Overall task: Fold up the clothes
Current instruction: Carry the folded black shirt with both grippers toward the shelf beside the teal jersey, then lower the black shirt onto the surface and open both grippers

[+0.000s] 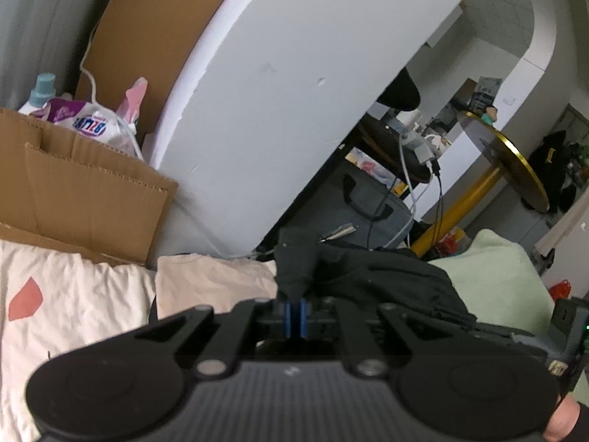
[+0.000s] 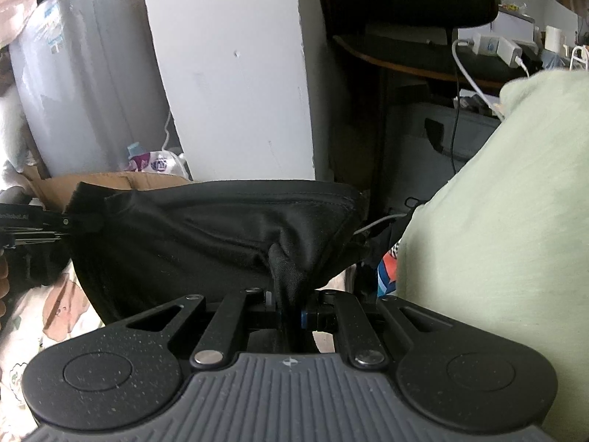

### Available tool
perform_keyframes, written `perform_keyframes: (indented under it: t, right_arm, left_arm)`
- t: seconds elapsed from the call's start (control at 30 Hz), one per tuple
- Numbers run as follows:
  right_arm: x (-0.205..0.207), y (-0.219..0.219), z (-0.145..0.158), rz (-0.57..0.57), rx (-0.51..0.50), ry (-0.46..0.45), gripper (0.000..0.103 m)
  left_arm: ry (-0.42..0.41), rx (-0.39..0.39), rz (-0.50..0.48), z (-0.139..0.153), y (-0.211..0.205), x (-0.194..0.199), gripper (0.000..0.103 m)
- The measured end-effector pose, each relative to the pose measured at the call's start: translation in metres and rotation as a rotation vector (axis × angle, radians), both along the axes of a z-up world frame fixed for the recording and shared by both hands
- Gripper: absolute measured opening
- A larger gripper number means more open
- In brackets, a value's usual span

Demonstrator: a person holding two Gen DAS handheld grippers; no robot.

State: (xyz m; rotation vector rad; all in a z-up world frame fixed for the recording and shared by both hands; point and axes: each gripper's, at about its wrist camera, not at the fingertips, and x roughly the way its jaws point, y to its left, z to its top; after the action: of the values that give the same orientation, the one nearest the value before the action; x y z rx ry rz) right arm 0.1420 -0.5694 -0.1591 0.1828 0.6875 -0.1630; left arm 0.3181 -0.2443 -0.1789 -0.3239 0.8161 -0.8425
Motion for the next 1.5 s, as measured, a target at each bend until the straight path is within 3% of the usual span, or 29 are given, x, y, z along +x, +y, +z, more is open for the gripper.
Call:
perform_keyframes:
  t: [0.4, 0.9, 1.5]
  right_arm:
    - [0.039, -0.019, -0.030, -0.018, -0.019, 0.026, 0.008]
    - [0.114, -0.054, -0.082, -0.060, -0.007, 0.046, 0.008]
    - [0.188, -0.089, -0.161, -0.107, 0.004, 0.110, 0.009]
  left_arm:
    - [-0.023, 0.005, -0.005, -0.024, -0.022, 0.034, 0.005]
    - [-0.044, 0.052, 0.003, -0.075, -0.053, 0.109, 0.005]
    - [-0.181, 0.212, 0.016, -0.140, -0.092, 0.144, 0.005]
